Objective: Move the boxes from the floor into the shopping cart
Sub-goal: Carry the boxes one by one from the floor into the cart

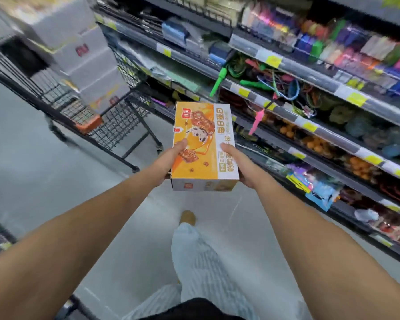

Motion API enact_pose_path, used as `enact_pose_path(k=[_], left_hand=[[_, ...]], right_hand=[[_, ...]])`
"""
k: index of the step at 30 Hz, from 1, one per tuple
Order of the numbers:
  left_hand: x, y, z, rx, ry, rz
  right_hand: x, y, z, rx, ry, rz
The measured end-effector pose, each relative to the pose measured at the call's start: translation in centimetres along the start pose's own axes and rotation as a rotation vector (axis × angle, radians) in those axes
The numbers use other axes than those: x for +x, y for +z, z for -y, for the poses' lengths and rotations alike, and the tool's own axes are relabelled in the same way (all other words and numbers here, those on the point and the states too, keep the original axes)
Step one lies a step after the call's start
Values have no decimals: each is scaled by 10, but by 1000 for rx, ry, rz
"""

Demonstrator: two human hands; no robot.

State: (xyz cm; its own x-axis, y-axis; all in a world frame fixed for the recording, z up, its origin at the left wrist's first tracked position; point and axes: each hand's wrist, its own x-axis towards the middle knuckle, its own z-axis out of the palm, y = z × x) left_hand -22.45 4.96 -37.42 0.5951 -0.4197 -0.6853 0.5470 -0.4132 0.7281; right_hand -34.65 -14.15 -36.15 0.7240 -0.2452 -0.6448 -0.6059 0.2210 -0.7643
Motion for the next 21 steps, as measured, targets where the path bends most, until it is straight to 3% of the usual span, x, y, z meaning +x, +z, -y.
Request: enact_pose_path(k=[7, 12, 21], left_hand=[[46, -120, -45, -149, -32, -201], [41, -163, -103, -247, 21, -240], [82, -259, -148, -464, -158, -309]], right_hand=[[102, 86, 103, -83, -24, 202], [161, 137, 160, -113, 16, 311], [232, 205, 225, -201, 207, 457]])
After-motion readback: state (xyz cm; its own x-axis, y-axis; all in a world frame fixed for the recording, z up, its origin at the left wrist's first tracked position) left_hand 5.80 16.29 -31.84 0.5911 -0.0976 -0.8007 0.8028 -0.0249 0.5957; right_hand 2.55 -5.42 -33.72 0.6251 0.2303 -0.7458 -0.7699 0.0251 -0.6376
